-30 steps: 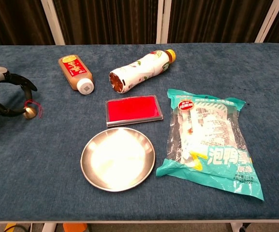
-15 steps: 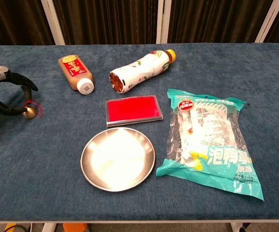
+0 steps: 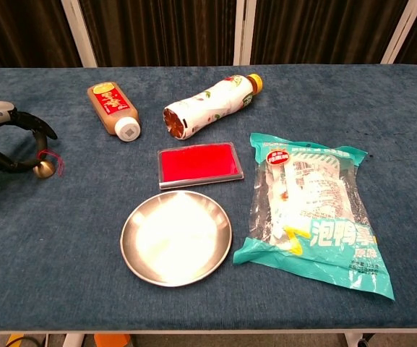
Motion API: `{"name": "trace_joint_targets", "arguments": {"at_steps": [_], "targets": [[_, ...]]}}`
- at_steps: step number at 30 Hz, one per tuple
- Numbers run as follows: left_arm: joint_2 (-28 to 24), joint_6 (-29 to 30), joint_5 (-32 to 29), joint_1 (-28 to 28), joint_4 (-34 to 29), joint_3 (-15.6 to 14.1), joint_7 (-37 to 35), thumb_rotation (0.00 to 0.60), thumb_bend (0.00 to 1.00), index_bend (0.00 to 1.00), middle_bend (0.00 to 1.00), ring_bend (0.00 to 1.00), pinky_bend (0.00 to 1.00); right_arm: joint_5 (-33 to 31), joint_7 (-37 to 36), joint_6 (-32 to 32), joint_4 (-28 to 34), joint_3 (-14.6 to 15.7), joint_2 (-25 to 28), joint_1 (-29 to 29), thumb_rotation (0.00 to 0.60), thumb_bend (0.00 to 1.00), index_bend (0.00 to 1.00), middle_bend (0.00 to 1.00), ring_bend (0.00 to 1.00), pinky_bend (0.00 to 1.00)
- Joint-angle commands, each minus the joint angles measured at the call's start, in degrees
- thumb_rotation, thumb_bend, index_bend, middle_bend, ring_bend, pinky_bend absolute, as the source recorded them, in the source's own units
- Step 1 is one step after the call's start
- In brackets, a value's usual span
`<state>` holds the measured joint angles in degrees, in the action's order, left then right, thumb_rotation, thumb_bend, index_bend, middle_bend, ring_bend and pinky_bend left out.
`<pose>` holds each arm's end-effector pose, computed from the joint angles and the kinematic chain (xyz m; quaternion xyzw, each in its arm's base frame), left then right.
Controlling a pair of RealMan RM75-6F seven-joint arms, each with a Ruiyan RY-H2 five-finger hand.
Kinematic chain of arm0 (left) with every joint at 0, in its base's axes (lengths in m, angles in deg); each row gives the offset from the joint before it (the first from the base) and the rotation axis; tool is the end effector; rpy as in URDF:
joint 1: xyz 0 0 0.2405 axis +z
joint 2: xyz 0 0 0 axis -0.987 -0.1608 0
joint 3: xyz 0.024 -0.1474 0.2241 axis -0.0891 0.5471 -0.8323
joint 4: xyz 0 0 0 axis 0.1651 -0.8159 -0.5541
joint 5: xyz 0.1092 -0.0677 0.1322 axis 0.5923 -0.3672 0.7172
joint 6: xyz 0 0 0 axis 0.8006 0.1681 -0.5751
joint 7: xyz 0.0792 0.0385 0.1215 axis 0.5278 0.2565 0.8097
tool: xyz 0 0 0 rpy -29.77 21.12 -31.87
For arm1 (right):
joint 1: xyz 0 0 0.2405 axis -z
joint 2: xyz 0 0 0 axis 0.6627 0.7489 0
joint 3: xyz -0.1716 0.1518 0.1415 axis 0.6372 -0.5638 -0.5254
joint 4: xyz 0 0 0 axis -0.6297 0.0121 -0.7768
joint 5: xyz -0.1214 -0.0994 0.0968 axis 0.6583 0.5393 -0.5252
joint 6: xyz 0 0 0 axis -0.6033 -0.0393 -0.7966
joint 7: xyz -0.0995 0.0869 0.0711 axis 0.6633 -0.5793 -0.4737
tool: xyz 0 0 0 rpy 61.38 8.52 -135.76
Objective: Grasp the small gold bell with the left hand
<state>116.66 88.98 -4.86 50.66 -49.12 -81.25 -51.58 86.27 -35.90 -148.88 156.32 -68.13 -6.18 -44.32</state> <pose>-0.2647 0.3152 0.0355 -0.6482 -0.5355 -0.3441 0.4179 -0.3410 -0.1719 0.1830 0.5875 -0.4269 0.3362 0.5997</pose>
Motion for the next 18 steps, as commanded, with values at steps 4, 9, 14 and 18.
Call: {"name": "trace_joint_targets", "arguments": {"at_steps": [4, 9, 14, 18], "targets": [[0.09, -0.10, -0.20, -0.09, 0.00, 0.01, 0.12, 0.600, 0.40, 0.54, 0.21, 0.05, 0.03, -0.11, -0.04, 0.02, -0.05, -0.04, 0.00, 0.02, 0.600, 0.21, 0.00, 0.00, 0.00, 0.07], [0.08, 0.03, -0.30, -0.11, -0.16, 0.03, 0.34, 0.600, 0.41, 0.55, 0.22, 0.05, 0.03, -0.27, -0.25, 0.12, -0.28, -0.06, -0.05, 0.04, 0.600, 0.21, 0.00, 0.00, 0.00, 0.07], [0.05, 0.33, -0.32, -0.04, -0.38, 0.08, 0.38, 0.600, 0.41, 0.56, 0.22, 0.05, 0.03, -0.35, -0.33, 0.22, -0.42, -0.06, -0.10, 0.03, 0.600, 0.21, 0.00, 0.00, 0.00, 0.07], [0.07, 0.57, -0.33, 0.02, -0.45, 0.20, 0.18, 0.600, 0.42, 0.57, 0.23, 0.05, 0.03, -0.33, -0.30, 0.26, -0.38, -0.06, -0.09, 0.00, 0.600, 0.21, 0.00, 0.00, 0.00, 0.07]]}}
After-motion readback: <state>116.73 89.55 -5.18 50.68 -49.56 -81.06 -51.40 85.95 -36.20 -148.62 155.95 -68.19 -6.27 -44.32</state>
